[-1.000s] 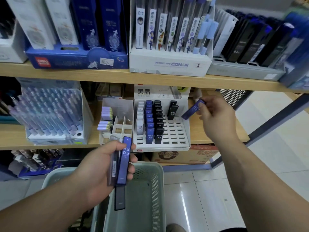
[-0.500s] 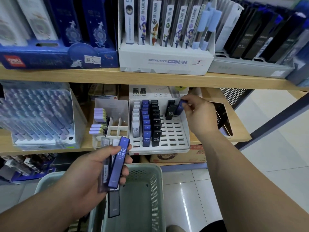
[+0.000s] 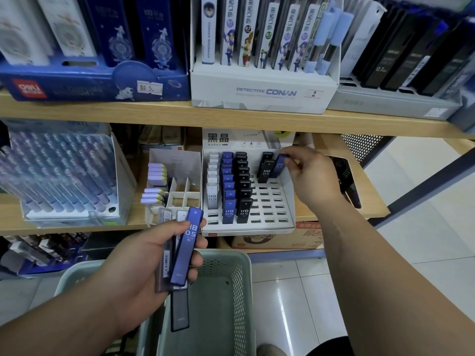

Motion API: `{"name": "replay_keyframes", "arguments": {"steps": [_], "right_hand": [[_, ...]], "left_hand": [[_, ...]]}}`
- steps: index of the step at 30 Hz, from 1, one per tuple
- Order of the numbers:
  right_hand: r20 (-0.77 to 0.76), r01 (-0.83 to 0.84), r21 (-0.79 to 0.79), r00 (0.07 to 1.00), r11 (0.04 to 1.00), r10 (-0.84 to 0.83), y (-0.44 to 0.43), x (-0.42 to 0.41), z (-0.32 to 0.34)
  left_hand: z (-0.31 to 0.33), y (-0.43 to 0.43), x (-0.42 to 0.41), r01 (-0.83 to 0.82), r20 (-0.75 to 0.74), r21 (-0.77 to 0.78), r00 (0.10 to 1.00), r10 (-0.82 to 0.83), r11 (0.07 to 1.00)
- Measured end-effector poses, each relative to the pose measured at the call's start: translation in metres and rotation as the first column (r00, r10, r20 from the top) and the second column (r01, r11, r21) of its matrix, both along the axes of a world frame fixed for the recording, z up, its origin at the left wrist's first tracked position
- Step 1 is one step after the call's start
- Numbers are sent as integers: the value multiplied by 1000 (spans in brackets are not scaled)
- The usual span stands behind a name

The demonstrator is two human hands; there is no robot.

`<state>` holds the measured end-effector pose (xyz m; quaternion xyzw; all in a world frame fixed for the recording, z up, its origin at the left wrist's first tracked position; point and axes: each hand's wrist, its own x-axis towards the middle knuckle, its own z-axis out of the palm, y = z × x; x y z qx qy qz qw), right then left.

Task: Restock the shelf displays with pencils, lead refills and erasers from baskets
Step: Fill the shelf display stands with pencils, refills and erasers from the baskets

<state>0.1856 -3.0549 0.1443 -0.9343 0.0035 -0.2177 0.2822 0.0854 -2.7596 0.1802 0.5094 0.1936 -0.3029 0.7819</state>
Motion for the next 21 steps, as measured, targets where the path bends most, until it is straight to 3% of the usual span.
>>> {"name": "replay_keyframes", "arguments": {"steps": [4,9,18,21], "right_hand": [[61,128,-55,990,990,-125,5,-1,1],[52,159,-70,986,985,-156,6,-4,0],[-246,59,-219,963,974,-114,6,-10,1],[-262,46,-209,960,977,-101,6,-12,-1]], "left_hand": [[0,-1,-1,-9,-4,0,1000,9,1000],[1,-2,-2,-8,0,1,1000,8,1000],[-1,-3,-2,2,0,-10,1000,-2,1000],[1,-4,-2,-2,-5,-7,1000,2,1000]]}}
